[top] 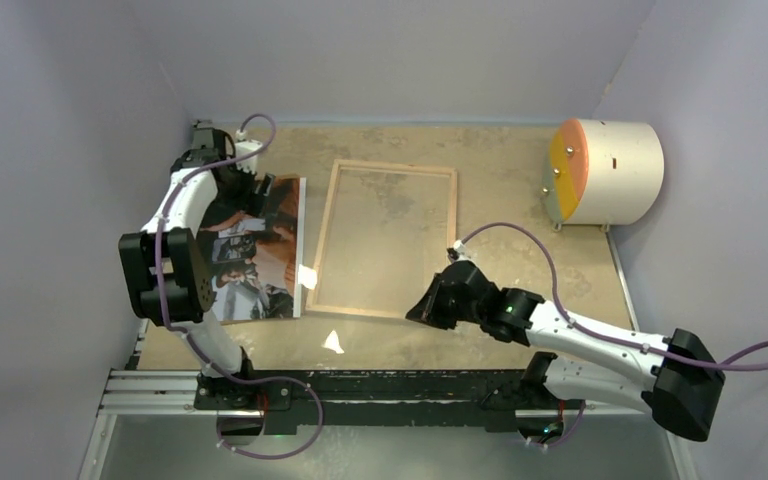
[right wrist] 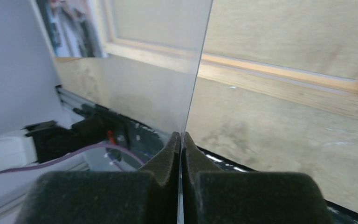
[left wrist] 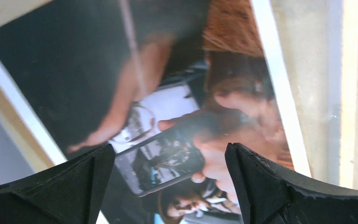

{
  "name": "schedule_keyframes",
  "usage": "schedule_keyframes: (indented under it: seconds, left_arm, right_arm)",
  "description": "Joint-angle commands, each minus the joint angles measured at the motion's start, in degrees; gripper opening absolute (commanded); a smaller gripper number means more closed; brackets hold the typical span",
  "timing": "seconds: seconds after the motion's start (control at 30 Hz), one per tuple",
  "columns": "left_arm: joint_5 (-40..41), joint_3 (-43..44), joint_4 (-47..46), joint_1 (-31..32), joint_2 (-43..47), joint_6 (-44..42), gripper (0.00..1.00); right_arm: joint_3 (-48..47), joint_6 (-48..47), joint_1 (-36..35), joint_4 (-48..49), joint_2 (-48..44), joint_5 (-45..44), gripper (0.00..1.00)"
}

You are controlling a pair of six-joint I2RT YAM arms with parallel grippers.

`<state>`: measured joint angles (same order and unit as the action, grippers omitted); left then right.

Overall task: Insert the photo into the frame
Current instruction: Place the photo frame item in the photo frame, then pick up the photo frame item from the photo frame.

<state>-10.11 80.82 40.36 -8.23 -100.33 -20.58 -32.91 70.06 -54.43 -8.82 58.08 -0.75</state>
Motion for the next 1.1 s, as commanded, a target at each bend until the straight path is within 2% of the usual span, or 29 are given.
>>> schedule_keyframes:
  seconds: [0.0,0.13,0.17,0.3,0.33,0.37,0.5,0.6,0.73,0.93,1.07]
  left_arm:
    - [-0.7,-3.2,0.1,5.4,3.4,-2.2,0.98]
    - [-1.2,-6.4,0.0,9.9,4.5,-2.5,0.98]
    - [-1.2,-6.8,0.2,10.6,4.4,-2.7,0.98]
    - [-0.6,-8.8,0.1,11.6,4.0,-3.6,0.98]
    - [-0.5,-9.4,0.0,11.6,3.9,-3.8,0.98]
    - [-0.3,-9.9,-0.2,11.8,3.8,-4.0,0.98]
    - [0.9,-11.5,-1.5,12.8,3.6,-4.3,0.98]
    - [1.4,-11.8,-2.1,13.4,3.2,-4.0,0.98]
    - [2.5,-12.3,-2.8,14.0,2.4,-3.8,0.98]
    - [3.5,-13.9,-4.0,14.3,2.3,-3.9,0.97]
    - [4.1,-15.1,-4.9,14.4,2.5,-4.3,0.97]
  right_arm:
    - [0.3,-3.0,-0.4,-1.2,0.7,-5.6,0.00]
    - [-1.0,-3.7,-0.3,-1.2,4.7,-6.2,0.02]
    - [-0.9,-3.8,-0.4,-0.8,5.4,-5.7,0.11]
    - [-1.9,-3.9,-0.4,-5.8,6.3,-3.6,0.80]
    - [-2.3,-5.0,-0.3,-8.1,6.2,-2.2,0.92]
    - [-3.1,-6.3,-0.2,-10.8,6.1,-2.2,0.98]
    - [-9.6,-12.1,0.5,-21.2,5.1,-4.1,0.99]
    - [-14.2,-17.8,5.4,-24.1,5.4,-3.3,0.99]
    - [-17.9,-25.7,16.0,-19.3,11.3,5.1,0.99]
    - [-25.4,-32.7,22.3,-13.0,26.7,17.6,0.95]
    - [-27.2,-34.4,24.7,-12.2,31.5,20.8,0.92]
